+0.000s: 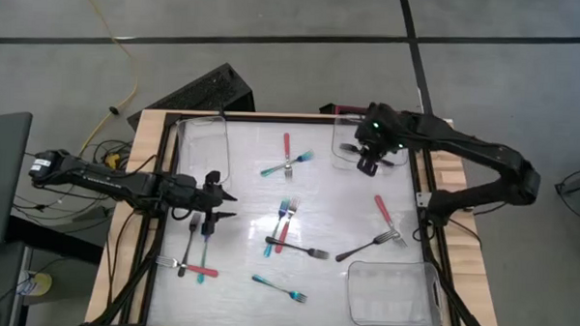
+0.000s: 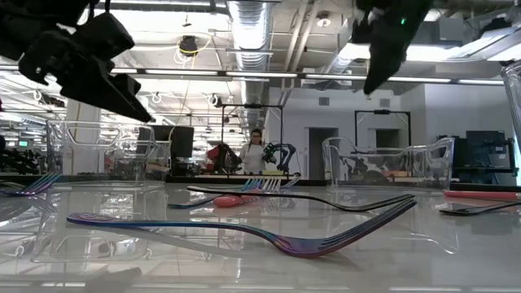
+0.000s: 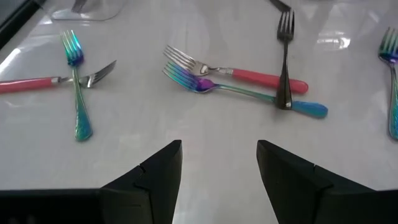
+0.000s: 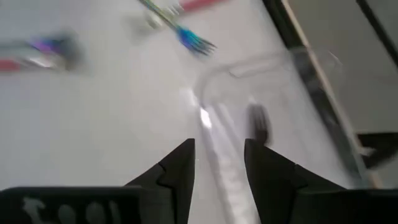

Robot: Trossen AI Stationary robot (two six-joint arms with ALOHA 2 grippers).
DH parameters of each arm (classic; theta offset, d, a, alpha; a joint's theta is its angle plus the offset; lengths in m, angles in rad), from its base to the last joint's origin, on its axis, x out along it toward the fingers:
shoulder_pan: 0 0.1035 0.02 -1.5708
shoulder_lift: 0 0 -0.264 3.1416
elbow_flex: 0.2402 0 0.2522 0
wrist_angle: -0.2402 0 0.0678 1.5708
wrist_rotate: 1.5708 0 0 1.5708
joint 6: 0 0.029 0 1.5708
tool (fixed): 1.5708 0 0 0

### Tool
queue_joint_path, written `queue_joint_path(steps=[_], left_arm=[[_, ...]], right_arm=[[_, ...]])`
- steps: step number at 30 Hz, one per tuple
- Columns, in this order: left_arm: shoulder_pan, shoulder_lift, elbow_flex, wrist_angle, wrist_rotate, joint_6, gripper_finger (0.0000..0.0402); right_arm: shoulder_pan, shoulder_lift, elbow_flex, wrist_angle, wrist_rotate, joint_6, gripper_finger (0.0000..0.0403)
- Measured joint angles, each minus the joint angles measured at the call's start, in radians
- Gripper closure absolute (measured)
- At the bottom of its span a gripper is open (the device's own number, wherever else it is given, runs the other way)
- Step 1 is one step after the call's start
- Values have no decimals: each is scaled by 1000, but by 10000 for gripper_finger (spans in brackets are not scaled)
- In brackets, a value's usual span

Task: Sort silverware by color (type)
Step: Put the blue fork into the left transparent bin

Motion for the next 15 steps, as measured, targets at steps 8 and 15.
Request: queue_joint_path(steps=[8, 15], left_arm=[[-22, 99, 267, -274, -39, 142, 207], [-7, 330, 451, -255, -116, 56, 207]], right_arm=[[190, -65, 0, -3, -15, 167, 243], [310, -58, 0, 17, -15, 252, 243]])
